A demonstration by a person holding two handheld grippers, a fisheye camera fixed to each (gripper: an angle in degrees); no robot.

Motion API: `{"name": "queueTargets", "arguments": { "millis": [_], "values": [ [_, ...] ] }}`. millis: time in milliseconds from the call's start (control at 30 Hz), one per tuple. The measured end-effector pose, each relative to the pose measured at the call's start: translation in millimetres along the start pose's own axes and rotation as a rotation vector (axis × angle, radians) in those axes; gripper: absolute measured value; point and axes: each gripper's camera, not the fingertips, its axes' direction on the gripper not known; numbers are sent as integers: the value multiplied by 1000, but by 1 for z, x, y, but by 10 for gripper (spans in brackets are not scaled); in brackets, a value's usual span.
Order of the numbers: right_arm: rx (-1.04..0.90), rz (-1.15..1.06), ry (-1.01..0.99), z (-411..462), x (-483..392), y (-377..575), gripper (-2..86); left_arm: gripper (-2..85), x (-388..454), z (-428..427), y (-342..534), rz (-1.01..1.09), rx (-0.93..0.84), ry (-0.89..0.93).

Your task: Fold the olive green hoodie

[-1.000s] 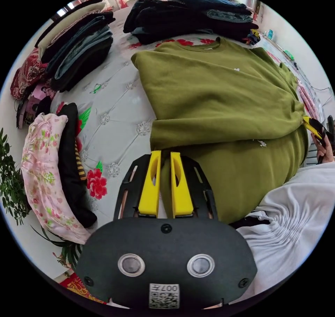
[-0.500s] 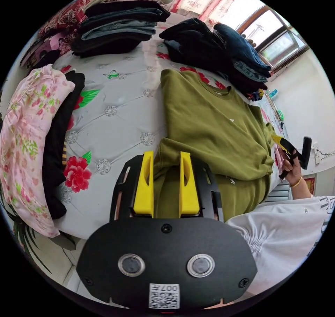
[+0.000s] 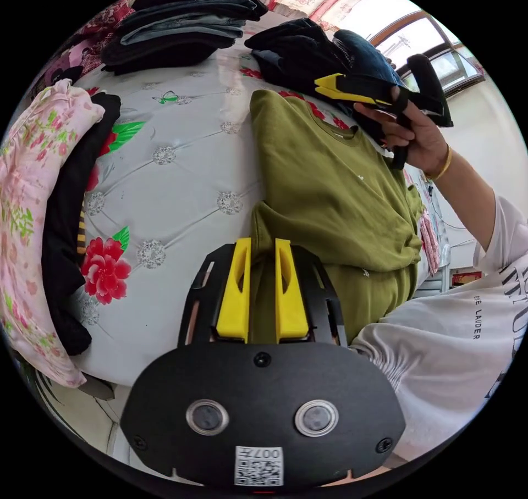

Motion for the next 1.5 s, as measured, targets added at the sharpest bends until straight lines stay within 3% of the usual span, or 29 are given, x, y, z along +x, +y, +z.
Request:
{"name": "queueTargets", "arguments": {
  "millis": [167,267,433,567,667,833,933,1133,1400,1500],
  "values": [
    [-122,38,77,56,24,-41,46,36,-8,-20,3,13,2,-6],
    [-34,75,117,47,46,-49,20,31,-23,-41,12,-33,40,-5],
    [33,250,-144,28,98,-40,30,72,-51,-54,-10,-115,-2,32],
    [212,291,-201,-46,118,10,38,52,-53,-85,-12,-111,46,-28],
    [369,379,-40,-135,146,87,46,37,-58,-117,-4,-153,96,-98],
    [553,907,519,-294,220,283,59,5,-65,-142,2,-279,121,-91],
    [611,1158,659,-353,245,383,66,-5,-46,-141,-7,-283,132,-54],
    [706,1389,620,-389,279,491,75,-2,9,-139,-29,-228,78,-8],
    [735,1382,565,-377,272,496,19,-5,64,-143,-30,-176,10,-37],
    [973,1328,370,-398,246,495,5,-3,79,-145,-27,-153,23,-17]
  ]
}}
